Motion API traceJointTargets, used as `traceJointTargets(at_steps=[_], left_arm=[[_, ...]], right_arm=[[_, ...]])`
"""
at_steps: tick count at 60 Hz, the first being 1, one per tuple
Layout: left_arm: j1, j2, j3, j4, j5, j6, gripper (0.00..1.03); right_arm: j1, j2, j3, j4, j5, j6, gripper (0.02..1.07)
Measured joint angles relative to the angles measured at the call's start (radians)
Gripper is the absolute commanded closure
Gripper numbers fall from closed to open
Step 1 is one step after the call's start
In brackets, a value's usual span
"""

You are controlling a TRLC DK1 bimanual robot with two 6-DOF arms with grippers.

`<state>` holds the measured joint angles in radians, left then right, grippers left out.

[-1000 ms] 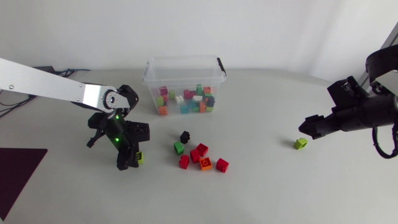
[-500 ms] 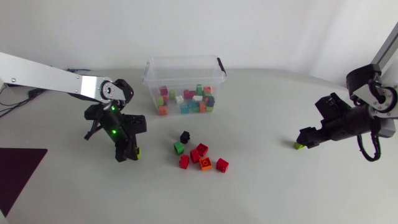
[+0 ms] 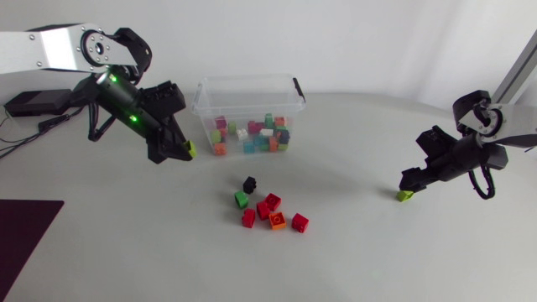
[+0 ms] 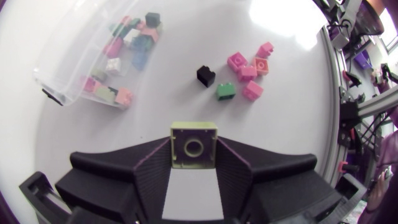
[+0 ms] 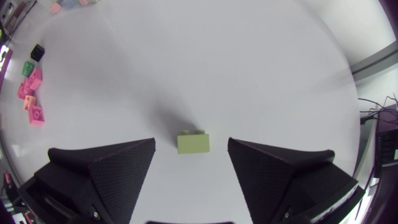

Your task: Place the duplo bricks in the container

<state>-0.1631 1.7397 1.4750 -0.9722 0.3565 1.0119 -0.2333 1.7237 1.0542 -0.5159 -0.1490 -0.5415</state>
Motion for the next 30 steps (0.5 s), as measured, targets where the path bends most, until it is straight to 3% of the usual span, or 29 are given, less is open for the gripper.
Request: traceJointTargets(at_steps=[9, 19, 30], left_arm=[[0.023, 0.000, 0.072, -0.004, 0.055, -0.046, 0.71], [0.037, 0.022, 0.178, -0.004, 0.106, -0.098, 0.71], [0.037, 0.100, 0.266, 0.005, 0.134, -0.153, 0.71]], right_arm=[[-0.006, 0.063, 0.034, 0.000, 0.000, -0.014, 0.32], [-0.006, 0.124, 0.056, 0.000, 0.016, -0.021, 0.48], [-0.006, 0.138, 0.059, 0.000, 0.027, -0.026, 0.49]])
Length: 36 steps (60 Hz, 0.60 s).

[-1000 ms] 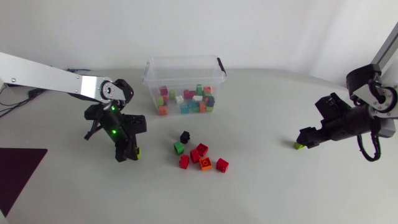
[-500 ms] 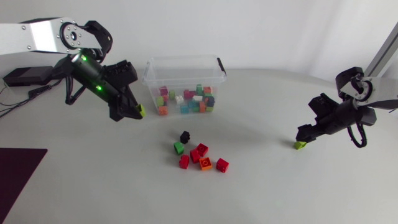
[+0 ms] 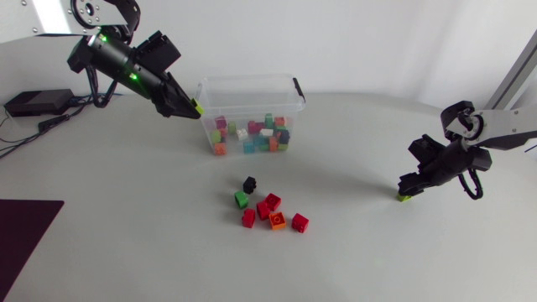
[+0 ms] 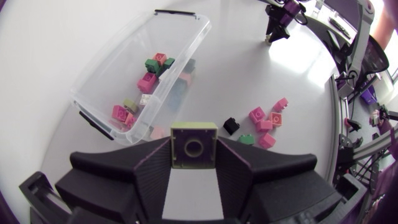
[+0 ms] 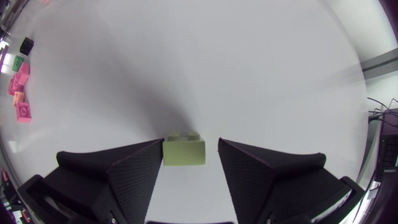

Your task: Place the duplo bricks in the container

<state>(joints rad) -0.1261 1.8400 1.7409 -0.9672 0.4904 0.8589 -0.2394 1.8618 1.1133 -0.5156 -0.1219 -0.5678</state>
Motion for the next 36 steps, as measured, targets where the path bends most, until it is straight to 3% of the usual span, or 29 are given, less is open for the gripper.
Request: traceJointTargets(at_steps=[7, 18, 36], left_arm=[[0.001, 0.050, 0.040, 0.022, 0.005, -0.040, 0.71], [0.004, 0.123, 0.119, 0.067, 0.024, -0.106, 0.71], [-0.008, 0.185, 0.209, 0.178, 0.026, -0.219, 0.69]], right_arm=[[0.003, 0.009, 0.005, 0.000, 0.015, -0.008, 0.70], [0.023, 0.015, 0.015, -0.014, 0.049, -0.009, 0.74], [0.132, -0.051, 0.068, -0.151, 0.051, 0.042, 0.74]])
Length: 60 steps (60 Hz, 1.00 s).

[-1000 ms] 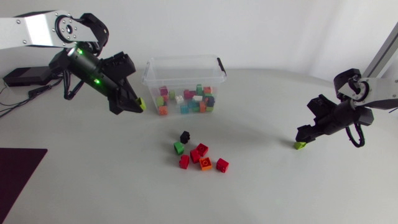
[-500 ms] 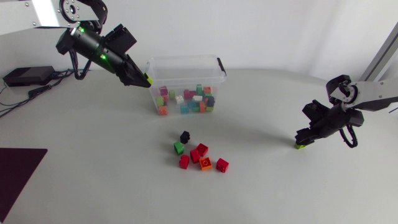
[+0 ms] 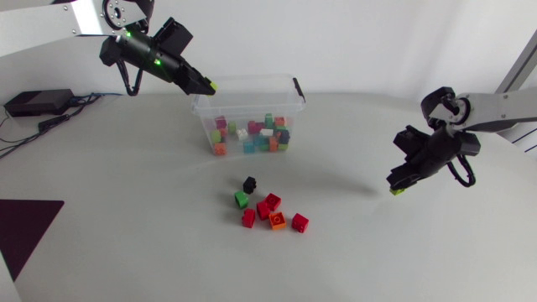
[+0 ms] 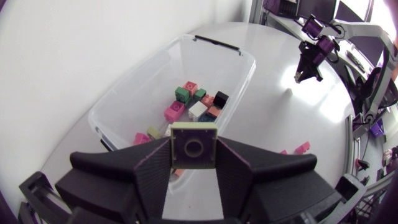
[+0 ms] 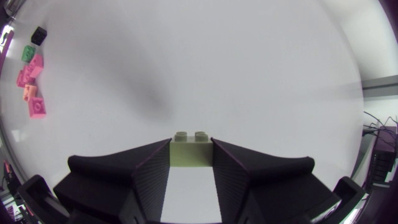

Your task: Place the duplo bricks in the container

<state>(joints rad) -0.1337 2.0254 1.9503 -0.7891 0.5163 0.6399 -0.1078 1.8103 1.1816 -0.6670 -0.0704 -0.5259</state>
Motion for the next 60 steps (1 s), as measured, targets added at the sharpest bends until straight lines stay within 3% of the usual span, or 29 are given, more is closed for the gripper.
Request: traceJointTargets(at_steps=[13, 22, 26, 31, 35, 47, 60], left_arm=[[-0.029, 0.085, 0.055, 0.056, -0.020, -0.066, 0.66], [-0.042, 0.137, 0.094, 0.108, -0.068, -0.108, 0.55], [-0.043, 0.148, 0.100, 0.138, -0.094, -0.124, 0.44], [-0.043, 0.150, 0.101, 0.161, -0.106, -0.143, 0.16], [-0.043, 0.150, 0.101, 0.173, -0.107, -0.148, 0.06], [-0.042, 0.131, 0.072, 0.244, -0.111, -0.173, 0.06], [-0.034, -0.016, -0.074, 0.262, -0.113, -0.173, 0.05]], right_arm=[[0.121, -0.083, 0.082, -0.081, -0.012, 0.060, 0.74], [0.199, -0.109, 0.145, -0.121, -0.031, 0.101, 0.74], [0.231, -0.115, 0.179, -0.134, -0.034, 0.116, 0.74], [0.266, -0.118, 0.222, -0.146, -0.037, 0.137, 0.74], [0.298, -0.118, 0.262, -0.146, -0.037, 0.152, 0.74], [0.368, -0.116, 0.343, -0.148, -0.047, 0.196, 0.74], [0.424, -0.098, 0.435, -0.132, -0.060, 0.239, 0.74]])
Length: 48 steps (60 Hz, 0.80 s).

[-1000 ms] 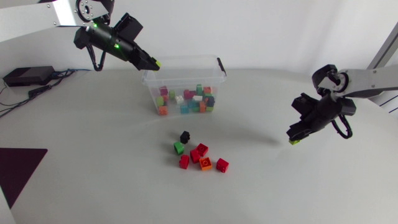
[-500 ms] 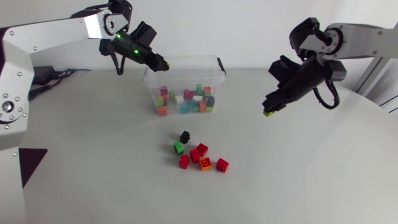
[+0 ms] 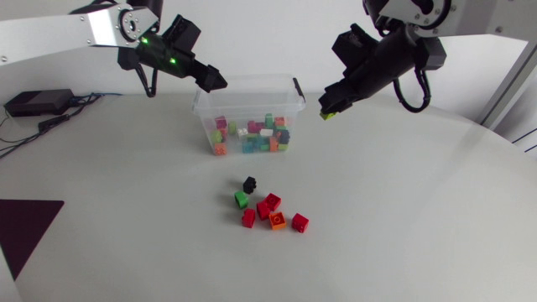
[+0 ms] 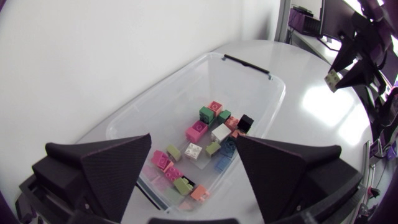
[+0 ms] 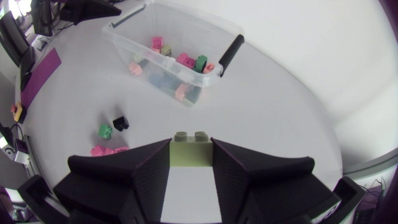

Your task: Place the duplo bricks in the container

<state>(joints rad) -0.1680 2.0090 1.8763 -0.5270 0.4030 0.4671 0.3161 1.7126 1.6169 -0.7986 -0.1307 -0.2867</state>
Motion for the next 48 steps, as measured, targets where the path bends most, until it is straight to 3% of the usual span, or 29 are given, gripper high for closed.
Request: traceJointTargets(at_steps=[11, 22, 48], left_arm=[[0.011, -0.188, -0.160, 0.017, 0.004, 0.033, 0.05], [0.014, -0.348, -0.361, 0.022, 0.012, 0.147, 0.06], [-0.012, -0.468, -0.708, 0.016, 0.039, 0.343, 0.06]], right_arm=[[0.024, 0.054, 0.079, 0.038, -0.005, 0.026, 0.74], [0.040, 0.134, 0.143, 0.076, -0.011, 0.042, 0.74], [0.072, 0.261, 0.292, 0.116, -0.014, 0.056, 0.74]])
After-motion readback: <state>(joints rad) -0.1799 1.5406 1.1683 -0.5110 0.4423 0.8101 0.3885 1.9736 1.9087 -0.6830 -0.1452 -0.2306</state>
